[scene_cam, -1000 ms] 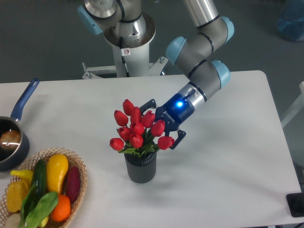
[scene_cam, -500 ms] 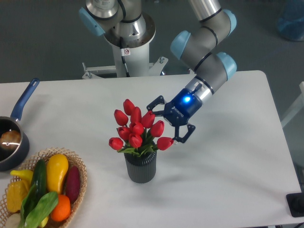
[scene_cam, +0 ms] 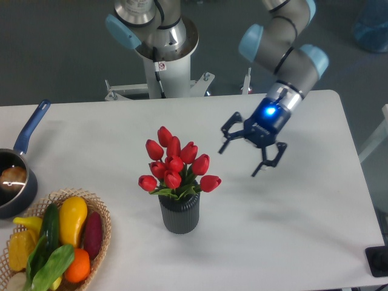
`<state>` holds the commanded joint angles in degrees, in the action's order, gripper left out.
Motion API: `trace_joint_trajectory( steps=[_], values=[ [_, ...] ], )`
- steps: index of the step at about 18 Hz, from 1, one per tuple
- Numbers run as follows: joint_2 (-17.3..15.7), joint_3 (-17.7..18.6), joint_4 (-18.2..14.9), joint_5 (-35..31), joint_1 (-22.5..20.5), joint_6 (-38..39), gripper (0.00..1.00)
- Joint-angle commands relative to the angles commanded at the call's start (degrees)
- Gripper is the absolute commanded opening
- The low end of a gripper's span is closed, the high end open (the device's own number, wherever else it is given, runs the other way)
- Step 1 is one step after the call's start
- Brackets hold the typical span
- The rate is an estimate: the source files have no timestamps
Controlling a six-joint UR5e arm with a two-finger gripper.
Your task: Insert the flowers into the vase
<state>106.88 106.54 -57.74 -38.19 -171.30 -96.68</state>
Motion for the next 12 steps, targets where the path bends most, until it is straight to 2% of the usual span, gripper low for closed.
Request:
trace_joint_trajectory(
  steps=[5, 9, 10, 12],
  values=[
    [-0.6, -6.3, 0.0, -18.9, 1.8, 0.0, 1.0],
    [-0.1, -10.0, 0.0, -43.1, 7.5, 0.1, 1.0],
    [0.1, -10.2, 0.1, -45.8, 8.3, 0.2, 1.0],
    [0.4, -10.2, 0.1, -46.1, 8.4, 0.2, 1.0]
  ],
)
